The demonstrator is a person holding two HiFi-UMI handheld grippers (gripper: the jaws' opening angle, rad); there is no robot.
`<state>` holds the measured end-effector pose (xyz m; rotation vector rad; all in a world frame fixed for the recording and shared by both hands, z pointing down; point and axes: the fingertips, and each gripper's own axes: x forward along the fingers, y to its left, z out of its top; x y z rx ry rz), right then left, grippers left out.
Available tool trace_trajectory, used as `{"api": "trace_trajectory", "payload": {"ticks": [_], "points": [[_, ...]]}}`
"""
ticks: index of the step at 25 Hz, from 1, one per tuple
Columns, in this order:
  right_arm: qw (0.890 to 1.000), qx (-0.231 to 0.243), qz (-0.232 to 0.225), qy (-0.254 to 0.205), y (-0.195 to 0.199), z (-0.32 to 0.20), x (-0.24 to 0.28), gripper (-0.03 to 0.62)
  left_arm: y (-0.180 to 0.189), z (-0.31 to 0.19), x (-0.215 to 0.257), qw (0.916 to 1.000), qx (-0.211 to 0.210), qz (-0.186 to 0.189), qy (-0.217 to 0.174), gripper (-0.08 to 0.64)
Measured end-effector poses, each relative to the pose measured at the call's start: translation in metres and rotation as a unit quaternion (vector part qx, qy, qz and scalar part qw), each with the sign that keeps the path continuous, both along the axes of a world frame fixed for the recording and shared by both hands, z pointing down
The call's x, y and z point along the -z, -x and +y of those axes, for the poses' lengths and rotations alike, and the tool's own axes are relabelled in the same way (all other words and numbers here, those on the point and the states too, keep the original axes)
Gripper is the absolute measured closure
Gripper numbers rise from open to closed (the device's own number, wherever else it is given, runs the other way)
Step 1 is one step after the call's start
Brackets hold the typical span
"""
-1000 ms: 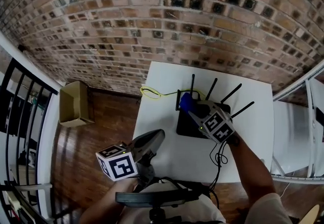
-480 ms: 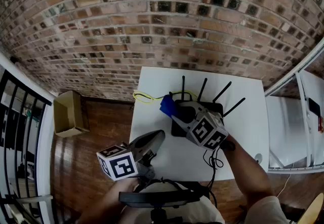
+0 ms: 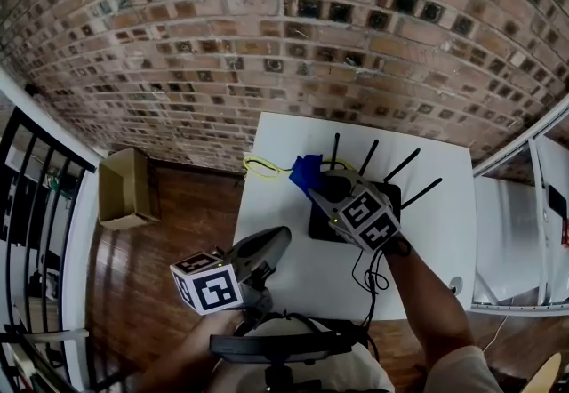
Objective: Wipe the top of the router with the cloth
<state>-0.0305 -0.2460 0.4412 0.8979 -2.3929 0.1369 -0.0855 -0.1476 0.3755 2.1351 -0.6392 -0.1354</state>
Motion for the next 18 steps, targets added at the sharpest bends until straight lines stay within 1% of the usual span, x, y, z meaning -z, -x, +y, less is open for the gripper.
{"api": "trace_trajectory", "payload": {"ticks": [2, 4, 8, 11, 13, 18], "points": [[1.000, -0.014, -0.003, 0.025, -0.005, -0.001, -0.016, 0.485, 0.002, 0.000, -0.003, 1.0000, 0.001, -0.003, 0.005, 0.542], [0.999, -0.021, -0.006, 0.040, -0.006, -0.003, -0.027, 0.485, 0.003, -0.001, -0.004, 1.0000, 0.003, -0.002, 0.007, 0.541], [0.998, -0.027, -0.002, 0.061, -0.009, -0.005, -0.047, 0.485, 0.004, -0.004, -0.006, 0.9999, 0.011, -0.003, 0.007, 0.541], [0.997, -0.032, 0.002, 0.075, -0.010, -0.007, -0.059, 0.485, 0.004, -0.006, -0.004, 0.9999, 0.015, 0.004, 0.007, 0.542], [0.996, -0.035, 0.006, 0.083, -0.011, -0.008, -0.067, 0.485, 0.005, -0.006, -0.007, 0.9998, 0.017, -0.001, 0.008, 0.541], [0.994, -0.042, 0.014, 0.103, -0.012, -0.008, -0.082, 0.485, 0.007, -0.005, -0.010, 0.9995, 0.020, -0.003, 0.022, 0.542]]}}
